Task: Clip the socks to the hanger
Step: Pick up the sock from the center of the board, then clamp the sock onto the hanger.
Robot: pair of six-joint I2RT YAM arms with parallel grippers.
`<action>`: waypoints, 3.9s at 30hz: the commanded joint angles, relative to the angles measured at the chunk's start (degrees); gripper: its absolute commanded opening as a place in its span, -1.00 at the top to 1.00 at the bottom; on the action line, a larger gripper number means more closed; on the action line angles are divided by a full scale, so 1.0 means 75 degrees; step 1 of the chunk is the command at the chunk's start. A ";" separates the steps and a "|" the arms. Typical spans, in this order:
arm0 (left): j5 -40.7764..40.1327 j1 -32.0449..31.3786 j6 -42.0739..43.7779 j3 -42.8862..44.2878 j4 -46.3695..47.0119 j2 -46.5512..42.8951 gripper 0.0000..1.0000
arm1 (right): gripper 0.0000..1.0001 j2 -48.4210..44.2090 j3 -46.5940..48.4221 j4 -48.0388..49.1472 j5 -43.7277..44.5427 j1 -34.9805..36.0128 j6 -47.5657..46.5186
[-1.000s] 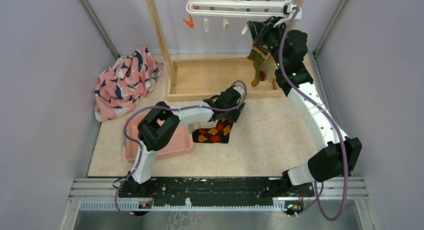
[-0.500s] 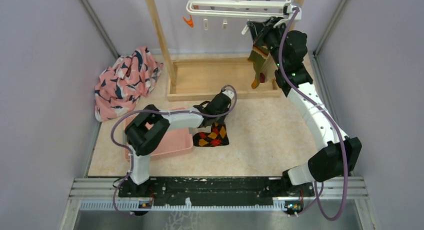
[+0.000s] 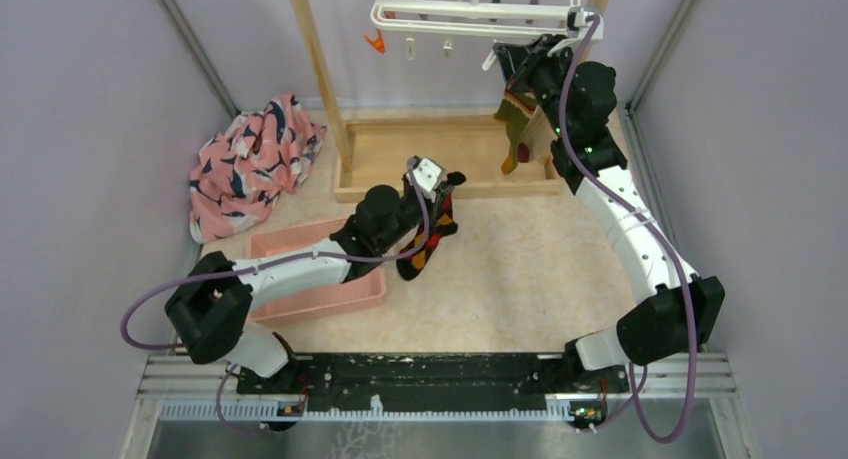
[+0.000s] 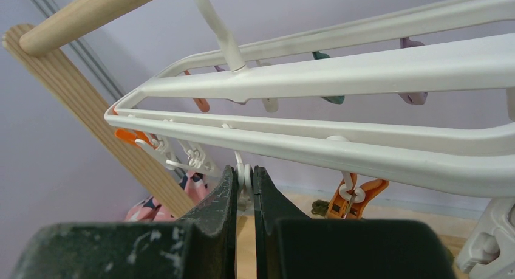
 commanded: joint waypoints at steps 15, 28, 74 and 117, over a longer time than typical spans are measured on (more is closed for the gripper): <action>0.0840 0.0413 0.3463 0.1993 0.6605 0.3011 1.00 | 1.00 -0.0271 -0.0120 -0.1180 -0.0346 -0.0159 -0.0090; 0.0986 0.0596 0.4226 0.3667 0.6720 0.3763 1.00 | 1.00 -0.0145 -0.0084 -0.1377 -0.0290 -0.0162 -0.0222; 0.1585 0.0918 0.3775 0.4348 0.5267 0.3478 1.00 | 1.00 -0.0162 -0.0050 -0.1437 -0.0172 -0.0199 -0.0301; 0.1846 0.0918 0.3524 0.5155 0.5085 0.3569 1.00 | 1.00 -0.0095 -0.0104 -0.1391 -0.0329 -0.0212 -0.0249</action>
